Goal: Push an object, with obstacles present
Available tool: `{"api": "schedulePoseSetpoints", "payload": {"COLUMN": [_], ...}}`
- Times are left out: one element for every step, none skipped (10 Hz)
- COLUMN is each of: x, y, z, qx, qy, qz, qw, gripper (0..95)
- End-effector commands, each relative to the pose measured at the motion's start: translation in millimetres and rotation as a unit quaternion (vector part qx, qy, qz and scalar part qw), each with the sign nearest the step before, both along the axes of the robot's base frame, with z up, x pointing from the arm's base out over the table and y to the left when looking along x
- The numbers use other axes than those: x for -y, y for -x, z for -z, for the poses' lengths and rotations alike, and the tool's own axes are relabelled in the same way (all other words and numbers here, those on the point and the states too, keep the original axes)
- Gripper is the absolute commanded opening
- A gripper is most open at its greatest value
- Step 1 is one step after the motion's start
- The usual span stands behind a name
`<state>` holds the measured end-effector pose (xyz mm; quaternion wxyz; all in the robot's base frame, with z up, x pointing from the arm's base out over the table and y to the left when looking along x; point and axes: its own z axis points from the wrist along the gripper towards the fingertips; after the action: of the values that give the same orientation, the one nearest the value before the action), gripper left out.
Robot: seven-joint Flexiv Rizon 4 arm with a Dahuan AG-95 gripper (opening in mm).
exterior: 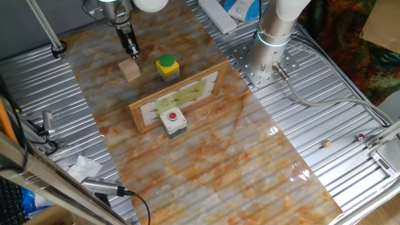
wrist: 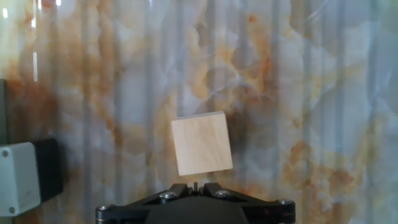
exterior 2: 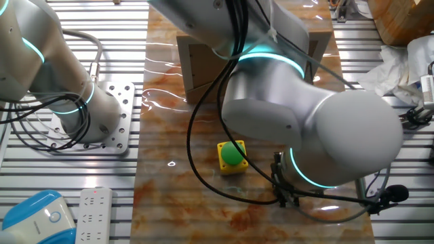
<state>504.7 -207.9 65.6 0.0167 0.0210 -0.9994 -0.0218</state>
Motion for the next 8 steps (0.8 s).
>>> {"api": "schedulePoseSetpoints", "payload": {"x": [-1.1,-1.2,-1.2,-1.2,-1.0,-0.8,-0.9,-1.2], "y": [2.3,2.7,2.7,2.7,2.5,2.1,2.3,3.1], "z": [-1.4,-1.2,-1.2,-1.2,-0.8,-0.7,-0.8,-0.6], "qx": [-0.004,-0.004,-0.004,-0.004,-0.003,-0.003,-0.003,-0.004], "qy": [-0.001,0.001,0.002,0.002,0.003,0.003,0.004,0.003], "qz": [0.005,0.007,0.008,0.008,0.008,0.006,0.006,0.007], "qw": [1.0,1.0,1.0,1.0,1.0,1.0,1.0,1.0], "gripper": [0.0,0.0,0.0,0.0,0.0,0.0,0.0,0.0]}}
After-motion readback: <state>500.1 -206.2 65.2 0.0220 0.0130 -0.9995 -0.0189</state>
